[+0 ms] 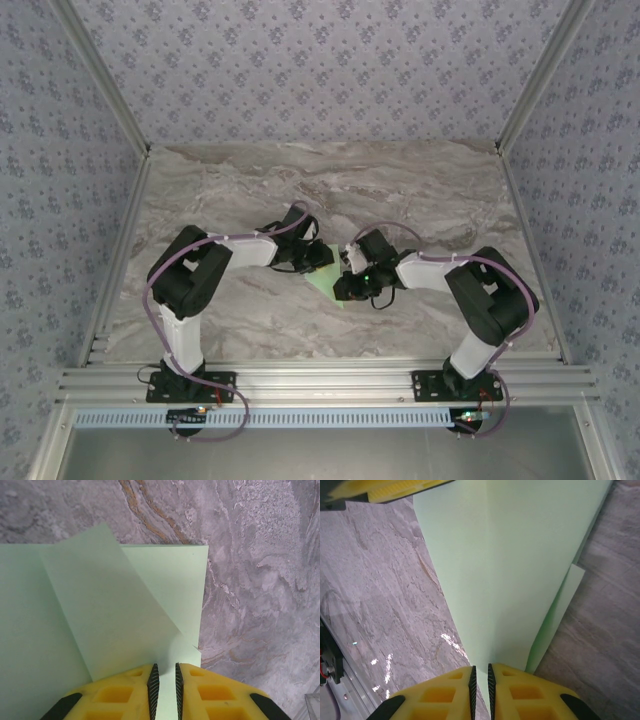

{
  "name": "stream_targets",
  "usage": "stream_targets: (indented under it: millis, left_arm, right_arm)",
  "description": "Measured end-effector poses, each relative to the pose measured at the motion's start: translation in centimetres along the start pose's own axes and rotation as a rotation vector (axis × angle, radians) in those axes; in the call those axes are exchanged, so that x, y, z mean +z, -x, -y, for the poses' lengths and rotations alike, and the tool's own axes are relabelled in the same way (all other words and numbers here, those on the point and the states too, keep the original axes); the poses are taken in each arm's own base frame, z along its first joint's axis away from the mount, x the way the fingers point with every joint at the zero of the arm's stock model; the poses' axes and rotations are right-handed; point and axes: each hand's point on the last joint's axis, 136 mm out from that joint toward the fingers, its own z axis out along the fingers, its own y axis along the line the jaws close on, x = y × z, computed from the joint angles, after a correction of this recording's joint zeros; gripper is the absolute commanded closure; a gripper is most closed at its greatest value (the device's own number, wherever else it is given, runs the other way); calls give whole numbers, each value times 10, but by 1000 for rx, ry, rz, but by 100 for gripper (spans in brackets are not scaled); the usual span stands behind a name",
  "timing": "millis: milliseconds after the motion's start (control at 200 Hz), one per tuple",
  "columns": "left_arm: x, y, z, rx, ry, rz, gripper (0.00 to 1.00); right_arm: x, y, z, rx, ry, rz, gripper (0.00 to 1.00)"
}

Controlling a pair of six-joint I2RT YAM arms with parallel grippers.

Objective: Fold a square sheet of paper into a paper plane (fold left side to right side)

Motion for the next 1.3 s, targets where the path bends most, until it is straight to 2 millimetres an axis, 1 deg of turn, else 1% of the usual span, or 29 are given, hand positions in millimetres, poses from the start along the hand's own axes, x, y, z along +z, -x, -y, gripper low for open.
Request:
stream_targets:
  millis: [425, 964, 1019, 1089, 1144, 1209, 1299]
  left_arm:
    - [0, 0, 0, 0, 1, 0, 80]
    - [1, -4, 0, 2, 4, -9, 80]
    - [1, -4, 0, 2, 4, -9, 80]
    - [1, -4, 0, 2, 4, -9, 80]
    - [1, -4, 0, 2, 4, -9, 80]
    - [1, -4, 0, 2, 4, -9, 80]
    - [1, -5, 1, 5, 4, -11, 80]
  right_arm:
    - [1, -6, 4, -33, -60, -18, 86]
    - [-9, -38, 8, -38, -107, -90, 87]
    - [-12, -43, 7, -38, -105, -103, 87]
    - [-17, -55, 7, -23, -105, -131, 87]
    - [-23, -60, 4, -17, -93, -139, 87]
    - [-32, -56, -6, -25, -60, -117, 87]
    - [-44, -42, -19, -38, 3, -51, 87]
